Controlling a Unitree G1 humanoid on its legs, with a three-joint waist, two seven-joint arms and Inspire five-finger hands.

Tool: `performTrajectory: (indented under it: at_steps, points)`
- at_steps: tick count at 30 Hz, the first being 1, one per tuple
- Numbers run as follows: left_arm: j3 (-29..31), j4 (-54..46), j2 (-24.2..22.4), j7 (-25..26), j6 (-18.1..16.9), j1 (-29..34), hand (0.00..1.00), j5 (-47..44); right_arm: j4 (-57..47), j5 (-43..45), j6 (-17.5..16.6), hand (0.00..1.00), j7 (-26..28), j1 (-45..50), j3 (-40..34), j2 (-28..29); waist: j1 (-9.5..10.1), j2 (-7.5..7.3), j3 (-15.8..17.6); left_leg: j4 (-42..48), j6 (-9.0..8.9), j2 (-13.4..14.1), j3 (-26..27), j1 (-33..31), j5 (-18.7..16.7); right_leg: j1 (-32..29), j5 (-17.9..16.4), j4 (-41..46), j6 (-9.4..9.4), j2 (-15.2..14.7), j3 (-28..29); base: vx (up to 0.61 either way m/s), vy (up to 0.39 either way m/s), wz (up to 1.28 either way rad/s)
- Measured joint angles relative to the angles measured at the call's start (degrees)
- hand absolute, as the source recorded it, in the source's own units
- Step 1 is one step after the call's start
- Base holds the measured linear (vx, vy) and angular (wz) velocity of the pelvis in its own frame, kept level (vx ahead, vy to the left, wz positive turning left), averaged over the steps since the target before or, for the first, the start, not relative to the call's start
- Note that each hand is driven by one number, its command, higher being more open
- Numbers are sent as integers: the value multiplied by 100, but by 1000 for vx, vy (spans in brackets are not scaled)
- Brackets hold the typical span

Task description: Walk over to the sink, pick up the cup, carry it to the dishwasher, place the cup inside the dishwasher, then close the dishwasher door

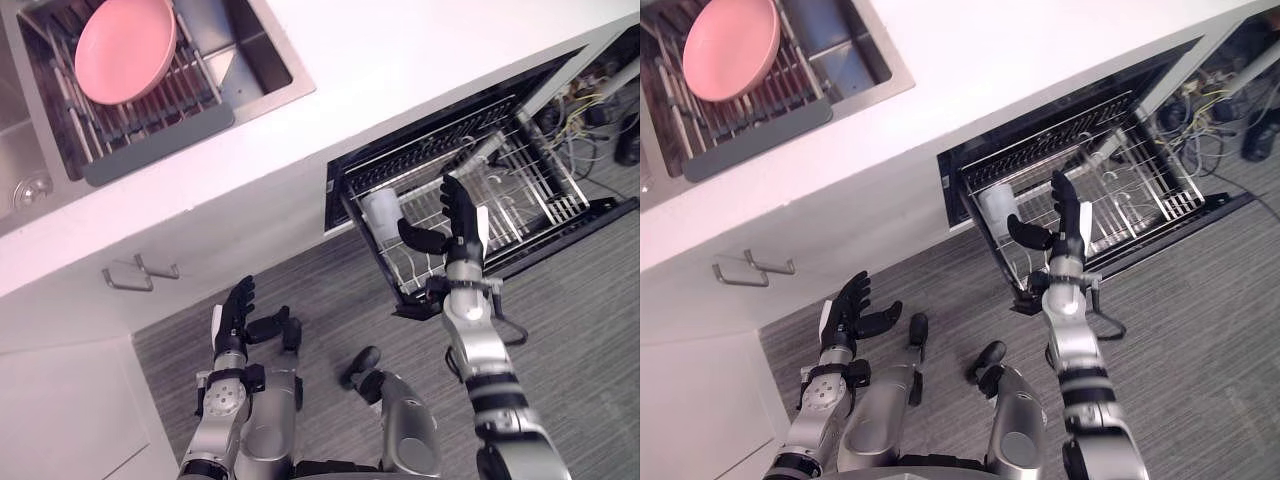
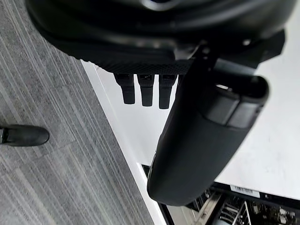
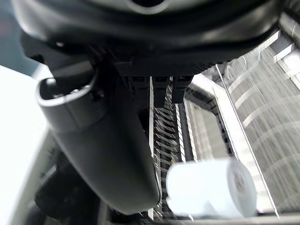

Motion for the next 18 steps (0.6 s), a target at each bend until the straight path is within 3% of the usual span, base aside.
performTrajectory:
  at_steps: [2,7,12,16,17,18]
  points:
    - [-5,115,-27,-44,101,203,90,-1,-563,-1,-69,90,66,419,-28,15,-76,-87,-200,-6,-5,28,52,240,-80,269,27,-139,37,67,23,122,-45,-13]
    - [10,272,-132,-103,139,679,90,0,-1572,1,-466,90,238,996,-50,91,-132,-78,-859,-19,8,66,208,697,-291,803,102,-554,160,199,97,118,-18,-13]
    - [214,625,-266,-137,129,816,90,-3,-2037,41,-809,90,391,1125,2,207,-118,18,-1286,-19,21,66,209,852,-370,1062,218,-864,223,284,90,19,6,0]
    - [211,855,-275,-241,130,888,90,-3,-2142,246,-1062,90,437,1087,21,143,-115,111,-1379,58,43,15,-9,609,-450,1222,276,-995,238,285,-395,-31,10,44]
    - [211,869,-273,-250,130,888,90,-3,-2142,245,-1065,90,435,1048,16,104,-131,124,-1388,66,77,106,289,559,-473,1234,294,-1025,238,281,-531,-41,-5,112]
    - [200,922,-290,-271,132,858,90,-1,-2141,244,-1068,90,418,953,0,-73,-230,161,-1425,197,143,379,1283,423,-494,1292,347,-1135,265,259,-899,-7,27,152]
